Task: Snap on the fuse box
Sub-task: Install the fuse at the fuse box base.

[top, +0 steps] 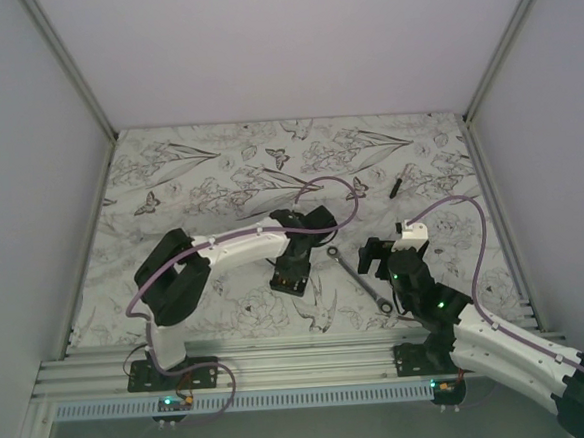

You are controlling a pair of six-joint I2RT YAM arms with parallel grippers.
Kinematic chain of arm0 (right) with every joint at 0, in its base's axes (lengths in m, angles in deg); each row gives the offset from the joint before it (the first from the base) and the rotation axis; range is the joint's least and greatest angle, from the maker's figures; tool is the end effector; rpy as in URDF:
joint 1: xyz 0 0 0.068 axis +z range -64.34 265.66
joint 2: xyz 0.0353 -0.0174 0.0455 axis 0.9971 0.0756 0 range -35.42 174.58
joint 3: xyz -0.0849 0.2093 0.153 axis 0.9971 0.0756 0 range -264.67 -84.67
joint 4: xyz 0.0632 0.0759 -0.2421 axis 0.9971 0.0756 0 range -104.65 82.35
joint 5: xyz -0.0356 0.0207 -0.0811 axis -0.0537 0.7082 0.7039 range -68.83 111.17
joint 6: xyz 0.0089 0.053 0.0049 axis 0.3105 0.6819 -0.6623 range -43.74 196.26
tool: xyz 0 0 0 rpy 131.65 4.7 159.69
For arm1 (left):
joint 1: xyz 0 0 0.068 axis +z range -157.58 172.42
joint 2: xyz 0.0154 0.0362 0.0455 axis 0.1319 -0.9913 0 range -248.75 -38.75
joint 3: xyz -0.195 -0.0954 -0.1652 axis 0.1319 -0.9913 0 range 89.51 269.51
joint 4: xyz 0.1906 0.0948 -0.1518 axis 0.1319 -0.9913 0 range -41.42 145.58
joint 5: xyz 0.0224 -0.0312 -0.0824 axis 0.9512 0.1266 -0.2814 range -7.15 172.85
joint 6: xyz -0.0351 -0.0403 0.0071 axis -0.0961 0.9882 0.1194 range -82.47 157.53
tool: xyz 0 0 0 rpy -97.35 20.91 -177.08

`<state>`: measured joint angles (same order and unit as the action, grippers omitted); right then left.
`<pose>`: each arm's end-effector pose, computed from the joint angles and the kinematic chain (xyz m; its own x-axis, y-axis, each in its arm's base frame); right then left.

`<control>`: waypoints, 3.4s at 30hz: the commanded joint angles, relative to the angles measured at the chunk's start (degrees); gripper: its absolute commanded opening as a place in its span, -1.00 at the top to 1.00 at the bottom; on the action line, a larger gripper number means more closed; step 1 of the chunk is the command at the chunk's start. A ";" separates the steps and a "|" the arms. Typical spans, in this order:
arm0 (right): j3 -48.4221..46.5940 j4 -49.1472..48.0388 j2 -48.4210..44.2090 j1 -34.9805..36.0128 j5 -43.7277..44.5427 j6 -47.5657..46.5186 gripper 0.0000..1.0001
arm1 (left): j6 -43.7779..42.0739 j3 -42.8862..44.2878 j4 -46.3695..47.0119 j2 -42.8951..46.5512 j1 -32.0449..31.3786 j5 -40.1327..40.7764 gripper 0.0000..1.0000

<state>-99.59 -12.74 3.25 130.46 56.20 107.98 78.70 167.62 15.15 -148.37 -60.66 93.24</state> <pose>0.1248 0.0949 0.1900 -0.3718 0.2376 -0.8974 -0.0168 0.9648 0.2624 0.2350 -0.3022 0.1816 -0.9255 0.1539 -0.3461 0.1907 0.9788 -0.0748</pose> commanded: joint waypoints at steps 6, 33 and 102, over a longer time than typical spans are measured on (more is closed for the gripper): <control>0.33 -1.77 -0.52 -0.32 0.28 -0.35 -1.00 | 2.70 -6.49 1.62 -2.52 -0.18 0.77 1.00; 0.48 -1.47 -1.23 -0.41 0.21 -0.15 -1.00 | 1.15 -2.33 0.80 4.68 -0.09 2.99 0.62; -9.89 2.54 10.58 0.34 -16.53 -1.21 -0.89 | 3.69 -8.73 5.16 19.45 1.76 0.43 -0.12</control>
<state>-104.22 -11.54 11.10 130.41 45.38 106.82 81.39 163.03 22.61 -134.71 -61.66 94.49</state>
